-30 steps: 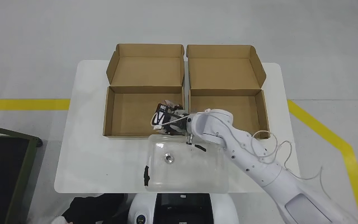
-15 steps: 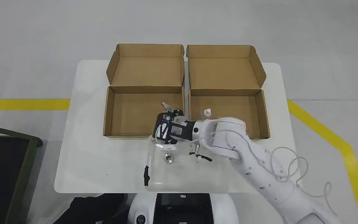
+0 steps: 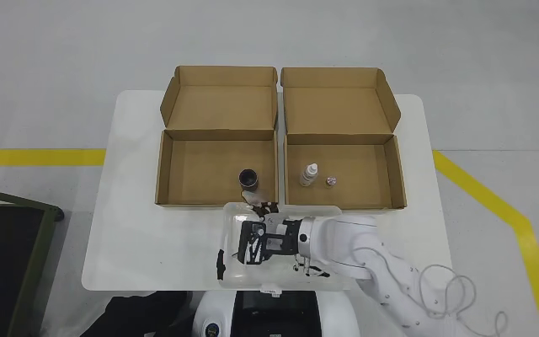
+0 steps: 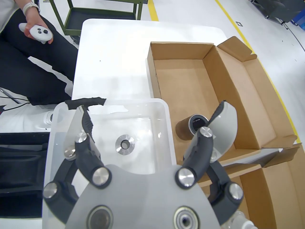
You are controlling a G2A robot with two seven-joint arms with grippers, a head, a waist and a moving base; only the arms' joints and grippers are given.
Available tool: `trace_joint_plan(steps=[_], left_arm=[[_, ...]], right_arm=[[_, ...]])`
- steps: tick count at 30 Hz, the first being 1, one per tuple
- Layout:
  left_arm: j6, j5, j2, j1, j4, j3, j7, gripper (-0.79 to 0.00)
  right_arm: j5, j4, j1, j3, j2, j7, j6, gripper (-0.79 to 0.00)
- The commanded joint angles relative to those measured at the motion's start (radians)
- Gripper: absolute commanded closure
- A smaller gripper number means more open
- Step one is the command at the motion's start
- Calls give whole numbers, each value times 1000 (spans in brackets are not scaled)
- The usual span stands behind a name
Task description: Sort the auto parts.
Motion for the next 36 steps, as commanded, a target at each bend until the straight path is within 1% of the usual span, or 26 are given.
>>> trace_joint_plan(steps=[1,2,8,15,16,18,23,30,36], left_arm=[[0,0,0,0,0,0,0,-785],[0,0,0,0,0,0,0,-785],[0,0,0,0,0,0,0,-785],[0,0,0,0,0,0,0,-785],[0,0,0,0,0,0,0,-785],[0,0,0,0,0,0,0,-785],[0,0,0,0,0,0,0,-785],[0,0,0,0,0,0,0,-785],[0,0,0,0,0,0,0,-785]], right_arm=[[-24,-4,-18,2,4,-20,-6,-742],[-38,-3,-28,3,6,-30,-9,-727],[-105,10,-63,-2,15,-74,-23,-720],[-169,52,-67,-21,17,-89,-23,-699],[-173,62,-68,-25,17,-93,-19,-674],[-181,81,-67,-29,16,-99,-13,-653],[-203,120,-66,-40,15,-104,0,-640],[-237,174,-53,-61,11,-115,22,-579],[-253,217,-41,-80,4,-126,45,-542]])
